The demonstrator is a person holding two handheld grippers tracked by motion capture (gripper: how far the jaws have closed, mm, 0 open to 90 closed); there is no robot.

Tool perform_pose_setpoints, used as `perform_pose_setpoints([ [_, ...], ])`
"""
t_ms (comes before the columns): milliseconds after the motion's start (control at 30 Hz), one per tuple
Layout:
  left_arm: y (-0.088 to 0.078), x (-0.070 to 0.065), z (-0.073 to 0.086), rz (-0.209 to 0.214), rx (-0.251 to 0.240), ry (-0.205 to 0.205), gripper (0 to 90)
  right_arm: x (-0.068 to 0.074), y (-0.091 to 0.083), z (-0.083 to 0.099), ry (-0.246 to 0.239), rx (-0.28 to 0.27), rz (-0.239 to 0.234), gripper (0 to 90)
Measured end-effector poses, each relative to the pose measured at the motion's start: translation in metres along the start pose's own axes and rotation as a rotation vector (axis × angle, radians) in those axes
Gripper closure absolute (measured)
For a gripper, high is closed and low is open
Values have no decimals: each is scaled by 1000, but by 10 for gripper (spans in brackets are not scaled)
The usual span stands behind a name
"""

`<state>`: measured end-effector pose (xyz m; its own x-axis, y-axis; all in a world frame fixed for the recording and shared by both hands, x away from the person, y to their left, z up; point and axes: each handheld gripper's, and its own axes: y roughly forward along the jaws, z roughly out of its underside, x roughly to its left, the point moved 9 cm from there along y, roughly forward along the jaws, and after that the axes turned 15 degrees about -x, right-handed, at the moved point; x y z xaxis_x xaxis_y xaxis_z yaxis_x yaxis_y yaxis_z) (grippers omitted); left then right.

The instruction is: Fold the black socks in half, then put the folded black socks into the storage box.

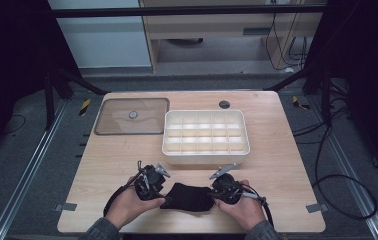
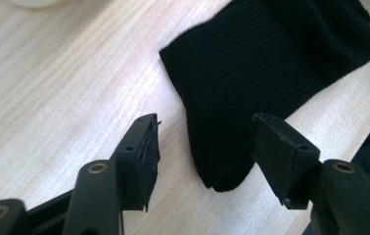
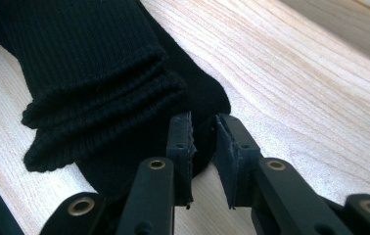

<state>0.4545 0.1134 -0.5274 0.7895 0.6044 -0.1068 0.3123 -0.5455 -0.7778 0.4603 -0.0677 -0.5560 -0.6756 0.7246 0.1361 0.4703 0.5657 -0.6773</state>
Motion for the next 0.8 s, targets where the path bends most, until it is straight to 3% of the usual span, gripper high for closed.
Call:
perform_pose_setpoints([
  [433,5,2,4,0,2,-19,498,0,0,0,6,5,-2,758],
  [800,18,-4,11,33,25,-29,567,0,1,0,2,7,1,758],
])
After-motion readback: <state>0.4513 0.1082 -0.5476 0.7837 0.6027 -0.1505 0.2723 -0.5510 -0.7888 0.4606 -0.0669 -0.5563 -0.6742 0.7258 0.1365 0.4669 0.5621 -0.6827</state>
